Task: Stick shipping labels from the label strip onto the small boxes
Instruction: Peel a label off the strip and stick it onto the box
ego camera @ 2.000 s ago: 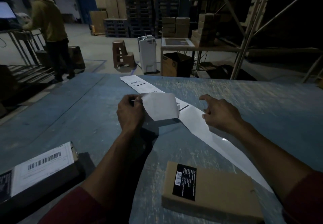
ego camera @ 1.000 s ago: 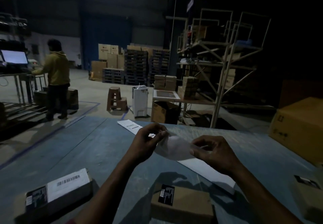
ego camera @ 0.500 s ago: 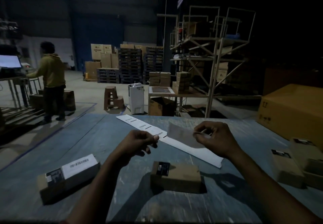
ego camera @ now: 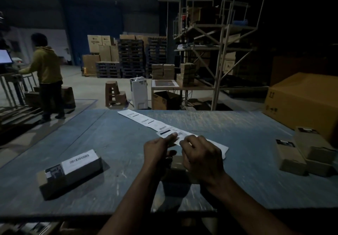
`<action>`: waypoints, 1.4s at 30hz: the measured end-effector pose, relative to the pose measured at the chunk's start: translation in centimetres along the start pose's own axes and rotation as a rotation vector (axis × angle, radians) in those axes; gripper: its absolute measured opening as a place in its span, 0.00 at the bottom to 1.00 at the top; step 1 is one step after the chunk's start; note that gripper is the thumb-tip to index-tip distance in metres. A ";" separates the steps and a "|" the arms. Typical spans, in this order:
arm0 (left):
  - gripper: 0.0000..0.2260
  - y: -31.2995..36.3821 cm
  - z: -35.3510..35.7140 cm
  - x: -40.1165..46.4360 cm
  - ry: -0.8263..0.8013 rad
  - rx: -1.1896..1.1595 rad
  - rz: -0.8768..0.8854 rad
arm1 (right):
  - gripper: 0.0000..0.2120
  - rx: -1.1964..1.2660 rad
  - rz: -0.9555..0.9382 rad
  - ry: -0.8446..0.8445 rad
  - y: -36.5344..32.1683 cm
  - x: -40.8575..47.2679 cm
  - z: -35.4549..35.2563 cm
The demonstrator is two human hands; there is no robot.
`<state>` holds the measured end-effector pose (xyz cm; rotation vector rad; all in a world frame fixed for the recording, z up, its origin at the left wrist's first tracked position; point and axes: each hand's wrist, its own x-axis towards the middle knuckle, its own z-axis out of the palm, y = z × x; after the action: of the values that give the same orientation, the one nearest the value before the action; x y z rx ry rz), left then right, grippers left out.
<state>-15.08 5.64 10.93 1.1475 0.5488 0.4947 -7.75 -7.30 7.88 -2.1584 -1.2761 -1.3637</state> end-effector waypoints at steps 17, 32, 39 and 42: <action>0.07 2.3 -1.6 -0.1 -0.433 0.399 0.194 | 0.10 1.082 0.892 -0.340 4.9 0.1 -5.5; 0.09 2.5 -1.8 0.8 -0.263 0.597 0.187 | 0.14 1.250 1.256 -0.360 6.2 -0.4 -4.0; 0.04 2.1 -2.5 1.6 -0.280 0.568 0.051 | 0.09 1.259 1.402 -0.367 5.9 -1.4 -2.3; 0.06 1.2 -2.7 2.3 -0.256 0.566 0.034 | 0.08 1.246 1.432 -0.424 5.3 -1.9 -1.7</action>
<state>-15.12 9.39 10.89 1.7344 0.4565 0.2142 -4.85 -12.37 8.22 -1.5686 -0.1568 0.4253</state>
